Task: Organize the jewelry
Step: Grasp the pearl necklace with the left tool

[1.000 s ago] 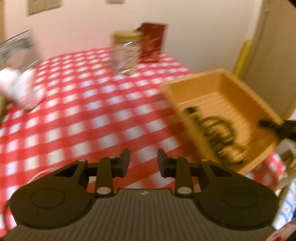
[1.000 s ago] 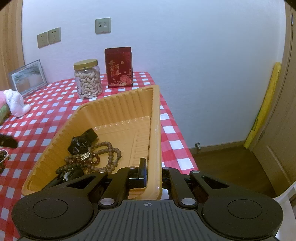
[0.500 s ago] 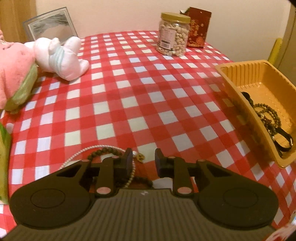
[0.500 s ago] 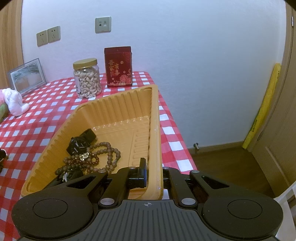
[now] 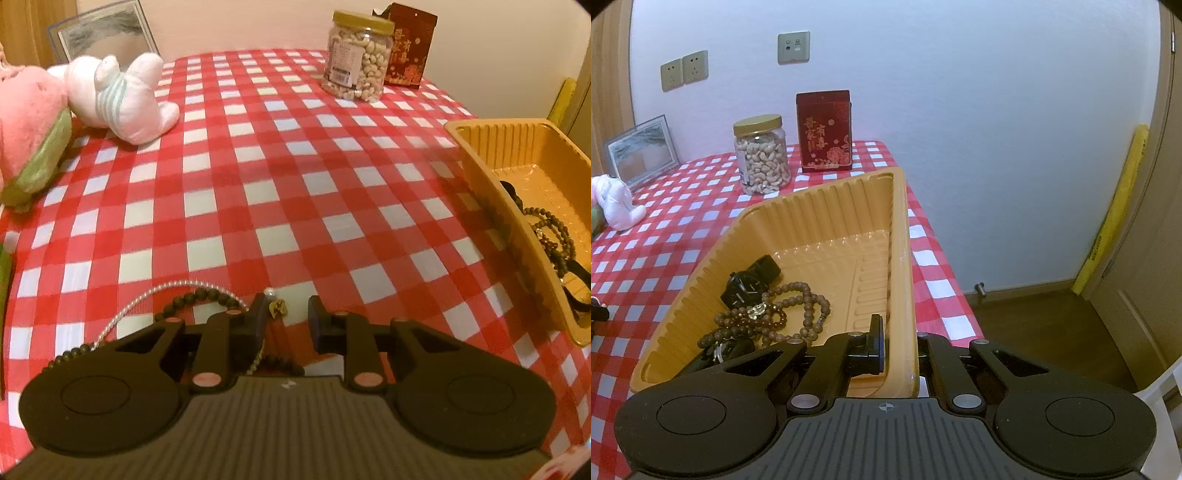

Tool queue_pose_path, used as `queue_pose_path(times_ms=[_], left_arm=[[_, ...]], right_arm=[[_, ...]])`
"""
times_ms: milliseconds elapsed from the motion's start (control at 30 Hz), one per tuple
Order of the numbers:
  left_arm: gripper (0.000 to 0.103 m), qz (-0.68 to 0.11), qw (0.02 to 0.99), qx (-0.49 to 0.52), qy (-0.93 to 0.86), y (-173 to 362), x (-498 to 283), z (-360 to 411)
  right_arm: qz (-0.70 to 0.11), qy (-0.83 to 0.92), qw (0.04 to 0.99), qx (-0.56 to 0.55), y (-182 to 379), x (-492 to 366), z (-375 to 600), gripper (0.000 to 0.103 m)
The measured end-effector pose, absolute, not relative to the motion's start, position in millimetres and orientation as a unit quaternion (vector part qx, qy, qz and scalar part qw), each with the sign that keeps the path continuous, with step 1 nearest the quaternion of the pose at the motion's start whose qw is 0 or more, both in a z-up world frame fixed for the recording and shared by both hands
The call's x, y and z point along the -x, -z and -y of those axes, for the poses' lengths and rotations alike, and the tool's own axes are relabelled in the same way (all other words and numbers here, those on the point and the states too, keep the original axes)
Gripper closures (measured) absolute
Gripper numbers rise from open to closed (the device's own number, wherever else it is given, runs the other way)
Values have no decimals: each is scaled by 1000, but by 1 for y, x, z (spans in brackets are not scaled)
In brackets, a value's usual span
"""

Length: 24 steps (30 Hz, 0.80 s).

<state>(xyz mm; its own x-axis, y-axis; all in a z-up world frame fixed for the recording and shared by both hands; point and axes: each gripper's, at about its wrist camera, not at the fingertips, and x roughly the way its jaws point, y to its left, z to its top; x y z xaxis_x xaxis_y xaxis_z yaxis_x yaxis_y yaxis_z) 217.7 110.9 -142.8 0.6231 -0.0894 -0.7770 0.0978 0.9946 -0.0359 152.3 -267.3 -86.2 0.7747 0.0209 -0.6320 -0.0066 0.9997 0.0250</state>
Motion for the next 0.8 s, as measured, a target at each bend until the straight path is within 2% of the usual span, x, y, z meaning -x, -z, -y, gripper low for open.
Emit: queue_pose_path(times_ms=[133,267,300,600,800], left_arm=[[82,-427,903,-1,45,143,-222,-109],[89,-423,905,-11,41,143,-224,-109],[94,-422,905,-13,41,143,-224,-109],[95,-417,907,-25,54,140,-222,-101],[95,-390,915,-10,105,113,-216,-76]], right_arm=[[-336,-7,942,-11,86,-152,267,99],[-336,-7,942,-11,86,-153,267,99],[-336,-7,942,-11,86,-153,268,99],[-336,-8,942,-11,86,-153,268,99],[-335,-8,942,-10,86,-152,268,99]])
